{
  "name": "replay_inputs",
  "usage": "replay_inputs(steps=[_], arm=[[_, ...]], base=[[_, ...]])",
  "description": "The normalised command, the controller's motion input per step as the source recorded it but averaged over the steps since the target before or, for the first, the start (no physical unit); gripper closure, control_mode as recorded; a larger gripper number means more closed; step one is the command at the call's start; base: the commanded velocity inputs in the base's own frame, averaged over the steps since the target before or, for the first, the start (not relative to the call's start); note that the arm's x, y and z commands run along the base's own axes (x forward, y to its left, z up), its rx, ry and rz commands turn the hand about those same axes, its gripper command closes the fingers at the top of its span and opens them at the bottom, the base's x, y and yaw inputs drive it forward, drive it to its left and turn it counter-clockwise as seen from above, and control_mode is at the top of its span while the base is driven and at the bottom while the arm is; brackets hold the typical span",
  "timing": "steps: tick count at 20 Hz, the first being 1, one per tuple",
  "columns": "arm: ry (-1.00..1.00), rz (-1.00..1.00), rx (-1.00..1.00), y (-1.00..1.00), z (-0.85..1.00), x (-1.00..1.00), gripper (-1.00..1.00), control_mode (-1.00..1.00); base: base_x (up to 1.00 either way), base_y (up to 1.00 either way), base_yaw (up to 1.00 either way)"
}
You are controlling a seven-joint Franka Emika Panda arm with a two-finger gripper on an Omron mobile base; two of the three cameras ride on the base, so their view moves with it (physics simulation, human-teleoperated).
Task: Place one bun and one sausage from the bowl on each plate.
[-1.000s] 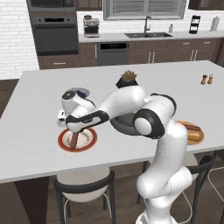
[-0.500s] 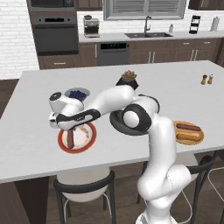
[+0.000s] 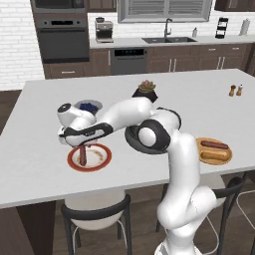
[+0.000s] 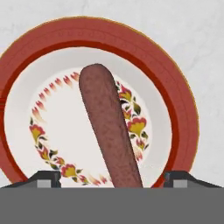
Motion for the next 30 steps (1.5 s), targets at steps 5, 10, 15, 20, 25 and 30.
replay_inputs(steps=[5,10,15,20,25,30], arm=[[-0.15,-0.03,0.19,-0.43,0.53,-0.46,-1.00,-1.00],[-0.10,-0.19,0.22,-0.82,0.99,-0.61,-1.00,-1.00],[-0.02,-0.35,0.25,-1.00,1.00,-0.06,-1.00,-1.00],[0.06,-0.39,0.14,-1.00,0.38,0.25,-1.00,-1.00],[0.11,-0.47,0.00,-1.00,0.13,0.35,-1.00,-1.00],[0.06,-0.29,0.16,-1.00,0.41,0.24,-1.00,-1.00]], base=[[0.00,0.00,0.00],[0.00,0.00,0.00],[0.00,0.00,0.00],[0.00,0.00,0.00],[0.00,0.00,0.00],[0.00,0.00,0.00]])
